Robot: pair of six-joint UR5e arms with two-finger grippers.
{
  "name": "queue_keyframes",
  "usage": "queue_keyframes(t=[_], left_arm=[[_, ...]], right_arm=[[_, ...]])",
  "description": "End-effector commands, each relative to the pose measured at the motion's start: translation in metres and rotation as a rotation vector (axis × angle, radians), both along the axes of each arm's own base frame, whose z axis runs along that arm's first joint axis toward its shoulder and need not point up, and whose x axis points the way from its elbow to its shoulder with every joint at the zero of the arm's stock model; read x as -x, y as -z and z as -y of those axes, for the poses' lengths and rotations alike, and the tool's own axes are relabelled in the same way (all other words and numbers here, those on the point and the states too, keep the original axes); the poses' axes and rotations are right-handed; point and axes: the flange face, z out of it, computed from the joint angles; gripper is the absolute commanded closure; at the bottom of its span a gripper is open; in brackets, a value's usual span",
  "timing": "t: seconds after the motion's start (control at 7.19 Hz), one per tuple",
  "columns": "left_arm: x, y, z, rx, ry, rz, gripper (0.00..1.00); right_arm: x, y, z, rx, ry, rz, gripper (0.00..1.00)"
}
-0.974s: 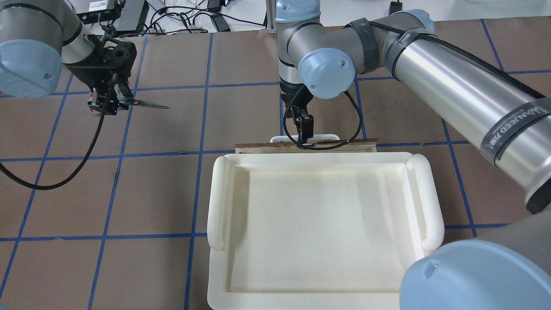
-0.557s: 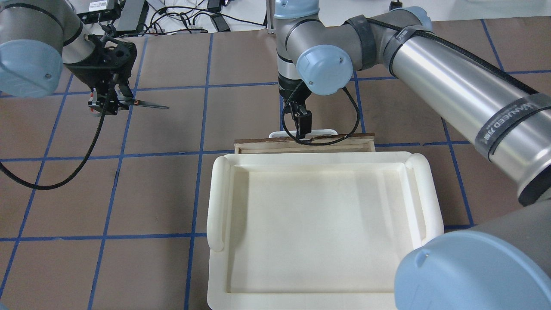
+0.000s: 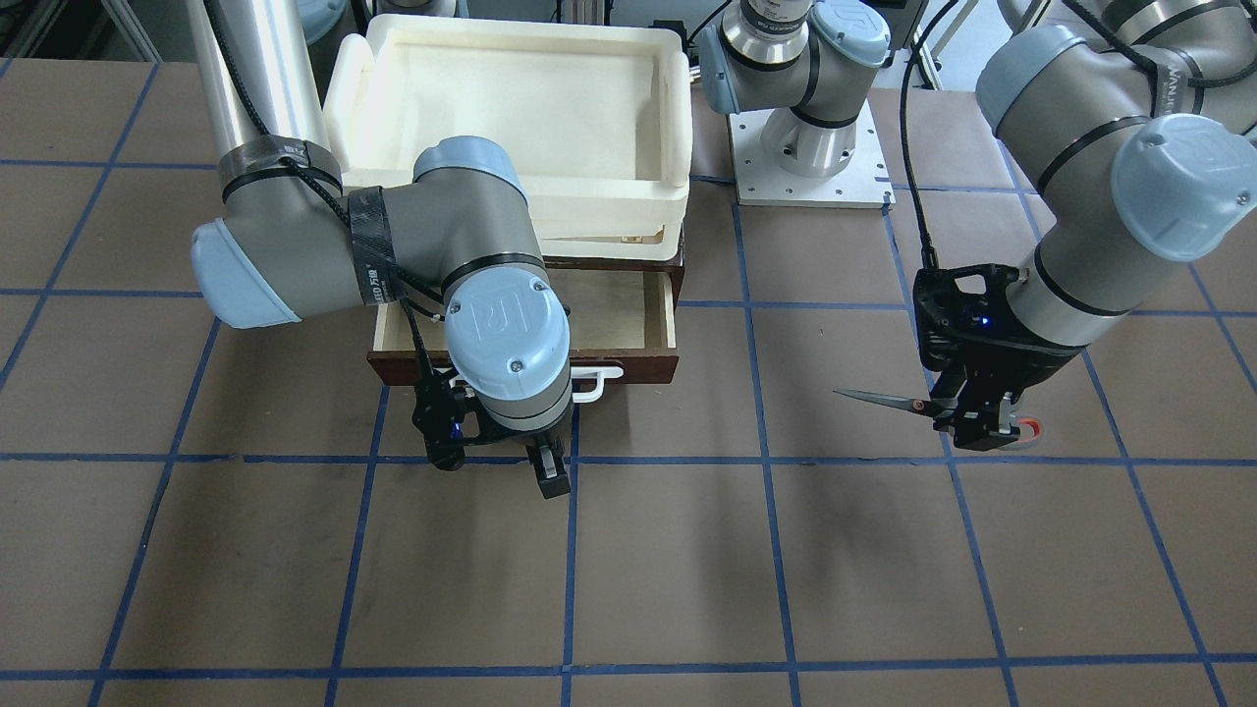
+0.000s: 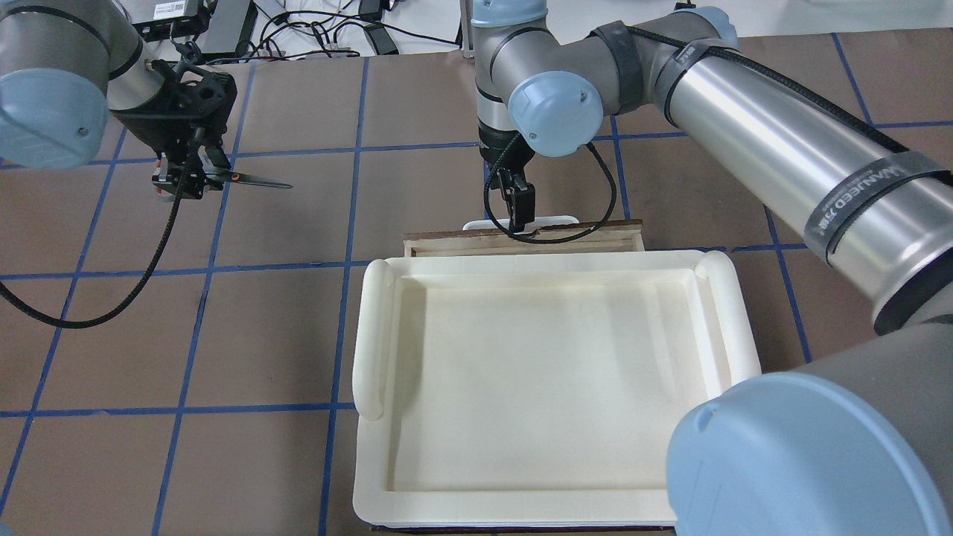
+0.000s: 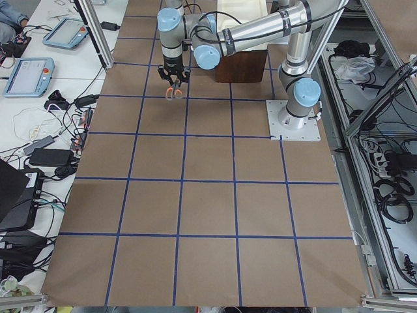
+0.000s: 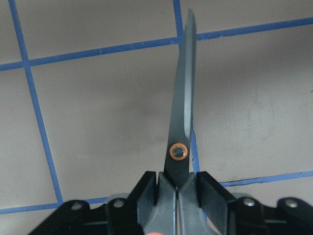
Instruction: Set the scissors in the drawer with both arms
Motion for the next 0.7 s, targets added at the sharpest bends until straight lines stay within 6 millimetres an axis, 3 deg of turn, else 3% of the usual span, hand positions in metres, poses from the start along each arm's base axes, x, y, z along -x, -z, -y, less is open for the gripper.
queue_keyframes(t=[0.0,0.56], left_arm=[[0.000,0.000,0.000,0.001,0.000,0.001,1.00],[0.000,0.000,0.000,0.000,0.004,-0.002,1.00]], right_arm=[[0.005,-0.003,0.007,0.007,0.010,0.002,0.00],[0.016,-0.007,0.016,0.017,0.016,0.007,0.00]])
